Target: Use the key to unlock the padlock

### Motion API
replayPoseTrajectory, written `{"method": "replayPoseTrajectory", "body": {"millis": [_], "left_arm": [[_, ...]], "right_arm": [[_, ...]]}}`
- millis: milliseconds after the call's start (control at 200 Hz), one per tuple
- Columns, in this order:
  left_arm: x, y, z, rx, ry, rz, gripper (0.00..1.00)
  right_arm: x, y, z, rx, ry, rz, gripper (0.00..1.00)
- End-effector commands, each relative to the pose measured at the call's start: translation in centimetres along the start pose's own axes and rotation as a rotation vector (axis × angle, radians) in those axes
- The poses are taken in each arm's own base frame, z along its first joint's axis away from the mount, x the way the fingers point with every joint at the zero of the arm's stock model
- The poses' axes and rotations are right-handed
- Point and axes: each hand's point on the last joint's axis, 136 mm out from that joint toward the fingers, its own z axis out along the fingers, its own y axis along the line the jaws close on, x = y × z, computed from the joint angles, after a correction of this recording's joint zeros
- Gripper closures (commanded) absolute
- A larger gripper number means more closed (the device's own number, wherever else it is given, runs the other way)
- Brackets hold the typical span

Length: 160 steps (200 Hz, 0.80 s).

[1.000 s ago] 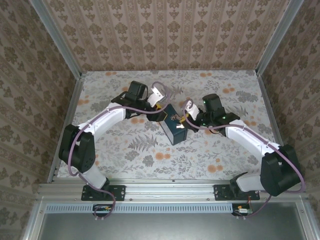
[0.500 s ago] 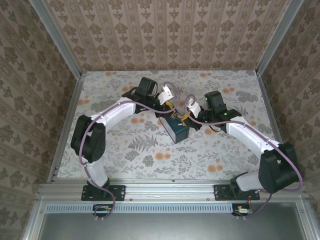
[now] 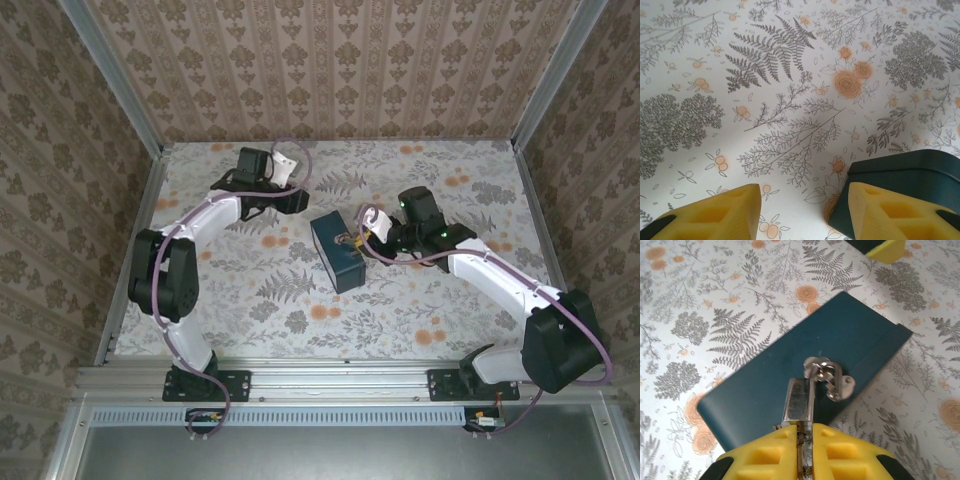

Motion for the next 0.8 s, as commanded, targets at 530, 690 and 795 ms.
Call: {"method": "replayPoseTrajectory", "body": {"millis": [530, 690, 795], "left_arm": [[2.3, -3.8, 0.7, 0.001, 0.041, -0.031, 0.47], [1.5, -4.1, -0.5, 0.004, 0.026, -0.035, 0.46], [1.4, -3.9, -1.1, 0.0, 0.029, -0.058, 0.46]], "right_arm": [[-1.3, -0.5, 0.5, -0.078, -0.028, -0.068, 0.63], [-0.9, 0.0, 0.8, -0.111, -0.022, -0.061, 0.61], [-0.4, -0.1, 1.2, -0.117, -0.005, -0.056, 0.62]]}}
